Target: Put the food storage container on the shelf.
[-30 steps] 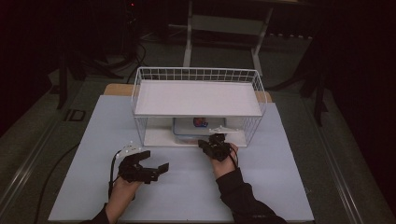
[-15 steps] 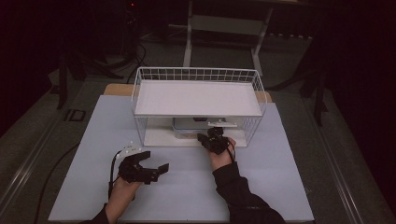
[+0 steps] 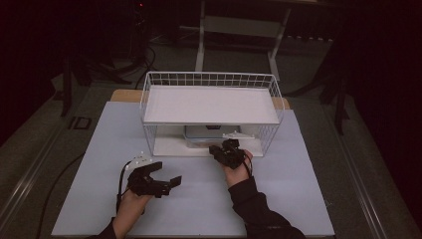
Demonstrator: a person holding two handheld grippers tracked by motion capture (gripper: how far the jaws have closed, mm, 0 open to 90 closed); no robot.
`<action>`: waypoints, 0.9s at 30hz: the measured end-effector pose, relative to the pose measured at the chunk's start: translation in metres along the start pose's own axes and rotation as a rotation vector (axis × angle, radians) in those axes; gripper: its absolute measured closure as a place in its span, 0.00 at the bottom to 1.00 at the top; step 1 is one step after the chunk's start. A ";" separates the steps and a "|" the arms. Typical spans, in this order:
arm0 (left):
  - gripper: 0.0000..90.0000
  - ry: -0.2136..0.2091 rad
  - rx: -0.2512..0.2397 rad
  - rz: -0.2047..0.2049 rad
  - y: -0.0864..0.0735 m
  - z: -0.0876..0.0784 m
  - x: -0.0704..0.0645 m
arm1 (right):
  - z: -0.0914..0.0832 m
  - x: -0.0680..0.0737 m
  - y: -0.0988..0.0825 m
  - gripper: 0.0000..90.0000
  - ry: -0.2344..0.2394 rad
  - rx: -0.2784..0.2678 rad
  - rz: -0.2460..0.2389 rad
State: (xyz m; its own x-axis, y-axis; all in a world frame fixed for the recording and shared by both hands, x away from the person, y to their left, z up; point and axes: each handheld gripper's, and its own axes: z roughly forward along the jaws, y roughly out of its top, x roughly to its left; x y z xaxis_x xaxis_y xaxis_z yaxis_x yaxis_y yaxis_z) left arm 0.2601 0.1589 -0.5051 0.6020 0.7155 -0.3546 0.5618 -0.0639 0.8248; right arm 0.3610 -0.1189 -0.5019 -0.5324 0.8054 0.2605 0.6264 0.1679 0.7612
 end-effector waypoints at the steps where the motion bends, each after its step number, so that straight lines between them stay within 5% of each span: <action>1: 0.00 0.000 0.000 0.003 0.000 0.000 -0.001 | -0.004 0.001 -0.001 0.87 0.008 -0.004 -0.006; 5: 0.00 -0.005 0.002 0.015 0.001 0.000 -0.003 | -0.014 0.003 -0.004 0.72 0.019 -0.012 -0.034; 8: 0.00 -0.019 0.001 0.025 0.002 -0.001 -0.007 | -0.024 0.003 -0.007 0.48 0.042 -0.031 -0.055; 11: 0.00 -0.026 -0.002 0.033 0.003 -0.001 -0.010 | -0.028 0.004 -0.009 0.40 0.035 -0.033 -0.082; 14: 0.00 -0.052 0.004 0.054 0.006 -0.002 -0.016 | -0.034 0.001 -0.013 0.23 0.092 -0.034 -0.061; 20: 0.00 -0.083 0.013 0.085 0.009 -0.004 -0.023 | -0.047 -0.004 -0.016 0.16 0.151 -0.038 -0.055; 27: 0.00 -0.105 0.016 0.107 0.014 -0.015 -0.024 | -0.071 -0.006 -0.025 0.16 0.132 -0.041 -0.087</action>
State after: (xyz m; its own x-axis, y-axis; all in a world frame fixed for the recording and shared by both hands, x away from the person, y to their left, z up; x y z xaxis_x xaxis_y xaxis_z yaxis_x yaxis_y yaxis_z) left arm 0.2455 0.1512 -0.4784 0.7141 0.6276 -0.3100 0.4999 -0.1473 0.8534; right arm 0.3083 -0.1681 -0.4807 -0.6558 0.7064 0.2662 0.5523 0.2086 0.8071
